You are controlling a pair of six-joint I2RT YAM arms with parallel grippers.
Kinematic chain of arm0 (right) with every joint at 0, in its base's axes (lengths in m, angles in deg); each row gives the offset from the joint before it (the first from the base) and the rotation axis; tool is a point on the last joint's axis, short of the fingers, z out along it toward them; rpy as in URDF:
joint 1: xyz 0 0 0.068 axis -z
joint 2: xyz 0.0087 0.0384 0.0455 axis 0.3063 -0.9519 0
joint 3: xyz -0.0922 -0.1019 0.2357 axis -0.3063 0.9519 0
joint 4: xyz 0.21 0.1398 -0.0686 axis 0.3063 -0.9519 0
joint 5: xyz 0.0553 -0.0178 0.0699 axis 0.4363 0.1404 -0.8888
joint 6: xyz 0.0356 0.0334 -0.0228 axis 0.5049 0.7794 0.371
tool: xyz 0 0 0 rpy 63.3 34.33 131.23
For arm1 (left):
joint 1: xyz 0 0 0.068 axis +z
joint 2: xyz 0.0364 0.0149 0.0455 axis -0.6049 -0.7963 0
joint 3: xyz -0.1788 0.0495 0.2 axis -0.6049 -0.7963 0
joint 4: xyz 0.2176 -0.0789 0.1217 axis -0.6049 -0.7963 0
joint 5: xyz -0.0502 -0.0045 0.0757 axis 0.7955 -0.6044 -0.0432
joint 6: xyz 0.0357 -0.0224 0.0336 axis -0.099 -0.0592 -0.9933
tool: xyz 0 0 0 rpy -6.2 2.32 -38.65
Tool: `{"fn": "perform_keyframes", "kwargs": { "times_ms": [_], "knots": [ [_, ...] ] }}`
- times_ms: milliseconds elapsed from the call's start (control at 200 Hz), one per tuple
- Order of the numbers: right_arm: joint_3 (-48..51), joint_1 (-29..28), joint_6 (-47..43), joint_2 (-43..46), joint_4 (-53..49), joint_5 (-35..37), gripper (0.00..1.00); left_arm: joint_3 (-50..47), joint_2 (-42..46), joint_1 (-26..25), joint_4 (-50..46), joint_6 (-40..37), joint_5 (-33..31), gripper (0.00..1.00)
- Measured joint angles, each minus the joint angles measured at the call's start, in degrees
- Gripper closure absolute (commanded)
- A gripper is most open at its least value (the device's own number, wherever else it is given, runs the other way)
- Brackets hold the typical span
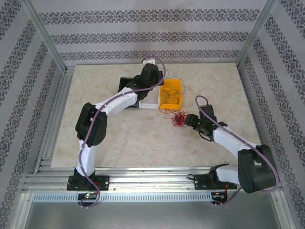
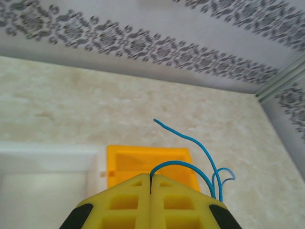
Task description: Untangle the cables
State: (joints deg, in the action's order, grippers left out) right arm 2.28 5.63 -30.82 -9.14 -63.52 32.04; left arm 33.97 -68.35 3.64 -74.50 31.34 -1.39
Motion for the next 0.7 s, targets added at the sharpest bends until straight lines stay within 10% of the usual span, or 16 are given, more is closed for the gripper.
{"fn": "perform_keyframes", "kwargs": {
  "times_ms": [705],
  "knots": [
    [0.0,0.0,0.0,-2.0,0.1,-0.2,0.33,-4.6,4.8,-0.5,-19.1,-0.4,-14.0,1.0]
  ]
}}
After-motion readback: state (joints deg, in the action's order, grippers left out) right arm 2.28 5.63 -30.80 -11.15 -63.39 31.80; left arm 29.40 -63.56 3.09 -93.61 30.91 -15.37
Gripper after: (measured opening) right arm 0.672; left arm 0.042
